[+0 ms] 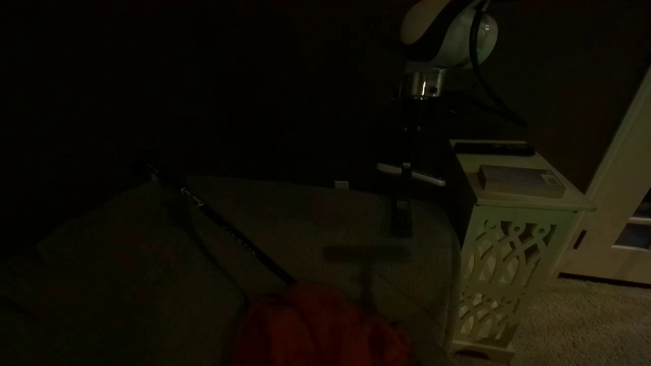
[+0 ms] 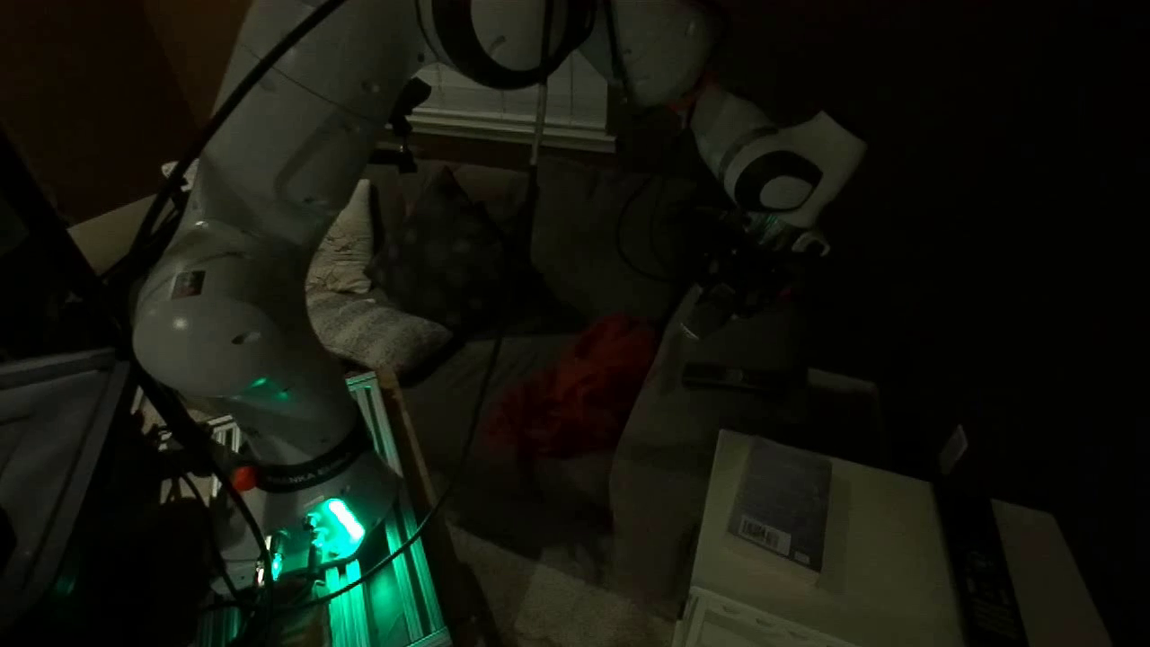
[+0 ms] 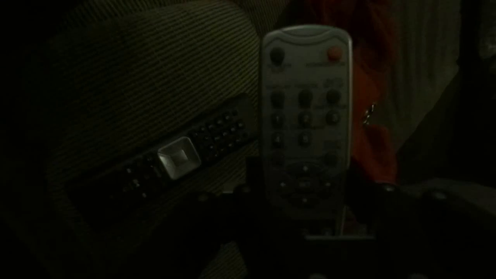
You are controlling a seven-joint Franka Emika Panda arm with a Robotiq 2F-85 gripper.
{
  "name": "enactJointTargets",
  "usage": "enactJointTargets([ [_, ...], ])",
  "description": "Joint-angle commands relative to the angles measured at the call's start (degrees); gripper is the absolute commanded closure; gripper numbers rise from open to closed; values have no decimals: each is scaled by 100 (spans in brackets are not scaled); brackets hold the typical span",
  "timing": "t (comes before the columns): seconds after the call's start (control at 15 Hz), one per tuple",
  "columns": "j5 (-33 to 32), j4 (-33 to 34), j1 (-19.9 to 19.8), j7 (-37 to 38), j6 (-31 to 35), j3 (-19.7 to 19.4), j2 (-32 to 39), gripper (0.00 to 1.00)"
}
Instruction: Move the grey remote control to the right armrest of the sofa.
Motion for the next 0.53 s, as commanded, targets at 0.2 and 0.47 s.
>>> enactJointTargets([
  [0.2, -585, 149, 152, 2134, 63, -287, 128, 72],
  [0.47, -157, 196, -115, 1994, -216, 135, 183, 72],
])
